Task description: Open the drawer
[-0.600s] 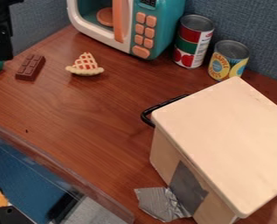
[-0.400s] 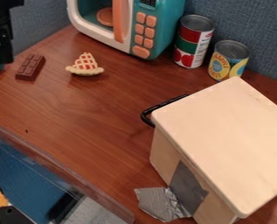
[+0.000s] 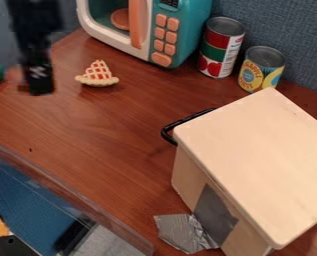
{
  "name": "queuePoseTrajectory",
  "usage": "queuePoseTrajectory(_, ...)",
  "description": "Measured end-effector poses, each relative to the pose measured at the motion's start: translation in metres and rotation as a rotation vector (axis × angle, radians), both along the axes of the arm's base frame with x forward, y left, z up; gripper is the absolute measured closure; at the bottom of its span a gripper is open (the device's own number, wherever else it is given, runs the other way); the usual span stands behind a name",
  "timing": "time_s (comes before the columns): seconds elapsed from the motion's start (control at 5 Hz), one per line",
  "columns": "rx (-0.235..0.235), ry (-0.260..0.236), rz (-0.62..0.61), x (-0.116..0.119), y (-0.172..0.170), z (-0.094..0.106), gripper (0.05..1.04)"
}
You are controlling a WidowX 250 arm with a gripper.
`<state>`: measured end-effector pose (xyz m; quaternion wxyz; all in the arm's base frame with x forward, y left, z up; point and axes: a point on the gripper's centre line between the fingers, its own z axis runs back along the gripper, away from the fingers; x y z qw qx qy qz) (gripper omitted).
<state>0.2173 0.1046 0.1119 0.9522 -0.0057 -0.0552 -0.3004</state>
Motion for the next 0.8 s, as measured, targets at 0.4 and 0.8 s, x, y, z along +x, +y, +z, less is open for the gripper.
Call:
queuePoseTrajectory(0.4, -0.052, -0.041, 0.102, 0.042, -0.057, -0.025, 0.084)
queuePoseTrajectory(0.8, -0.065, -0.048, 0.147, 0.086, -0.091, -0.047, 0.084)
